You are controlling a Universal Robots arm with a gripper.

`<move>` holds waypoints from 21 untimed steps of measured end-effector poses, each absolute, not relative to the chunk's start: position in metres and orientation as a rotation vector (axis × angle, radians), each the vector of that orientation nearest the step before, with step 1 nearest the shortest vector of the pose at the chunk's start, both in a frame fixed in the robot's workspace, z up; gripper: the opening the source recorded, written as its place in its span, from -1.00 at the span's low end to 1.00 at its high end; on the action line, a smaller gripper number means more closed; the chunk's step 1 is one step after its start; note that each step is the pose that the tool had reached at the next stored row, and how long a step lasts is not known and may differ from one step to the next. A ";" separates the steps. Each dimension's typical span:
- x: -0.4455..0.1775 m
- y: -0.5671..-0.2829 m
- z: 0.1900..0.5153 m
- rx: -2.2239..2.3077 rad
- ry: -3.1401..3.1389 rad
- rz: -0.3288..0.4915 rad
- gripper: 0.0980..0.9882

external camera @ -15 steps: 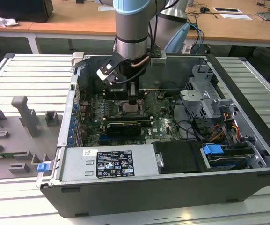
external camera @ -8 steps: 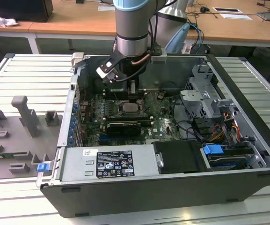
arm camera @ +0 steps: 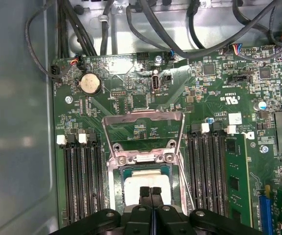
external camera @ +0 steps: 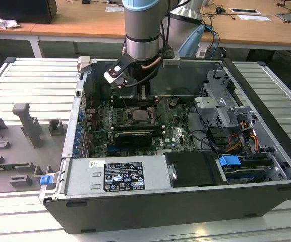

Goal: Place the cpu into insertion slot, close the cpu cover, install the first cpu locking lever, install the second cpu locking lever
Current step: 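Close the cpu cover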

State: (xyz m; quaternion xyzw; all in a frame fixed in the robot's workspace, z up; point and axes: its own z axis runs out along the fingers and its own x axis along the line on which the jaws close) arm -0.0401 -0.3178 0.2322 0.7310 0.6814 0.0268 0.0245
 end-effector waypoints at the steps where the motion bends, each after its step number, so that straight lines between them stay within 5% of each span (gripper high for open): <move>1: -0.040 -0.318 0.233 2.261 2.108 0.082 -0.98; 21: -0.037 -0.316 0.261 2.257 2.105 0.075 -0.98</move>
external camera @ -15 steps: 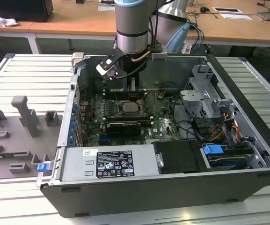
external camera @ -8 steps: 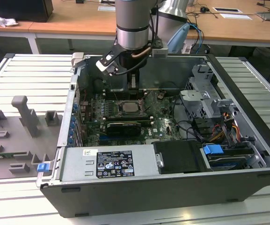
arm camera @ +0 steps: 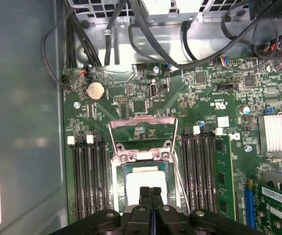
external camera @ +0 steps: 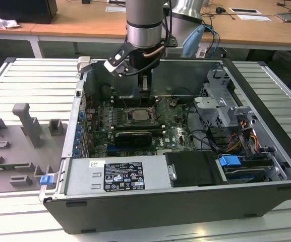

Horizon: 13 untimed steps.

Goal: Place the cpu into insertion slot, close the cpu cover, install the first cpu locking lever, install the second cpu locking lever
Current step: 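Close the cpu cover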

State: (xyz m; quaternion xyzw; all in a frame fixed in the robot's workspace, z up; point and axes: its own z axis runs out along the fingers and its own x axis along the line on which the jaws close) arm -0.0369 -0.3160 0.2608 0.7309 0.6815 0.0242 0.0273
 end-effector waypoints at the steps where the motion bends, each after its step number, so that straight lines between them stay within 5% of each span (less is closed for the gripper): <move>1: -0.036 -0.316 0.261 2.257 2.105 0.075 -0.98; 13: -0.023 -0.316 0.276 2.258 2.105 0.074 -0.98</move>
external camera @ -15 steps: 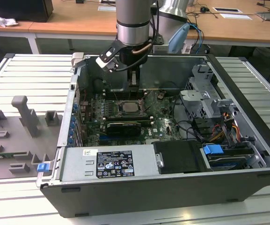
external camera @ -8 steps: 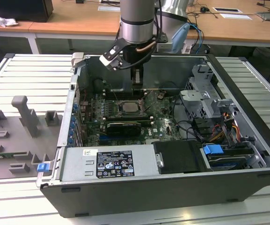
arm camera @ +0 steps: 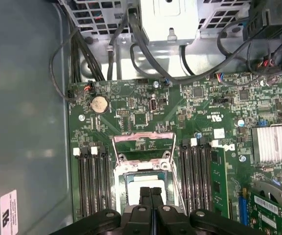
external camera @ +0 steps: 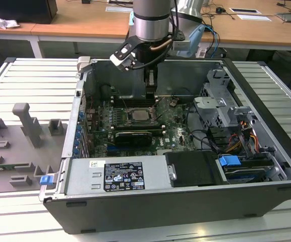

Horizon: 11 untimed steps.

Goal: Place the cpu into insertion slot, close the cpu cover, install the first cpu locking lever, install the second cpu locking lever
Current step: 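Close the cpu cover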

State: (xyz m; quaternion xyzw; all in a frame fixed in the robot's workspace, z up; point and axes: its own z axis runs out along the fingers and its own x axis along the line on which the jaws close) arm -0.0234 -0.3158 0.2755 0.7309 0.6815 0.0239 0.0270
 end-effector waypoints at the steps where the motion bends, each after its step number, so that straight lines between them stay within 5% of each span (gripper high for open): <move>1: -0.022 -0.316 0.276 2.258 2.105 0.073 -0.98; 11: -0.011 -0.314 0.282 2.255 2.103 0.069 -0.98</move>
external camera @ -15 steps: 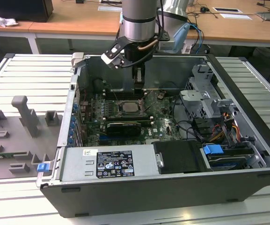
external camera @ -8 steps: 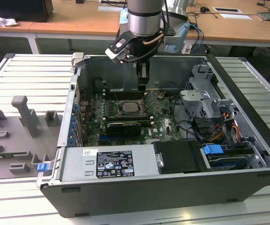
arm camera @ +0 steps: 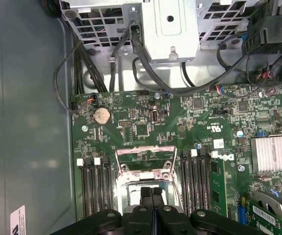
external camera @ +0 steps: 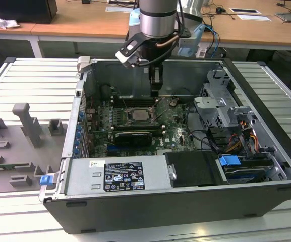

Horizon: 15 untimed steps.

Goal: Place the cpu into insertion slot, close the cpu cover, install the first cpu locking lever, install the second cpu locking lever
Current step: 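Close the cpu cover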

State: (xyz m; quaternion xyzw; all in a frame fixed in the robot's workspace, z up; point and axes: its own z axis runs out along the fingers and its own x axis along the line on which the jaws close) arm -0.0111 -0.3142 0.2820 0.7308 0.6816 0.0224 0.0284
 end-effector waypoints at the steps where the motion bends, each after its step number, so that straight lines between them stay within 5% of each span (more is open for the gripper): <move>1: -0.011 -0.314 0.282 2.255 2.103 0.069 -0.98; 15: 0.012 -0.313 0.282 2.258 2.106 0.062 -0.98</move>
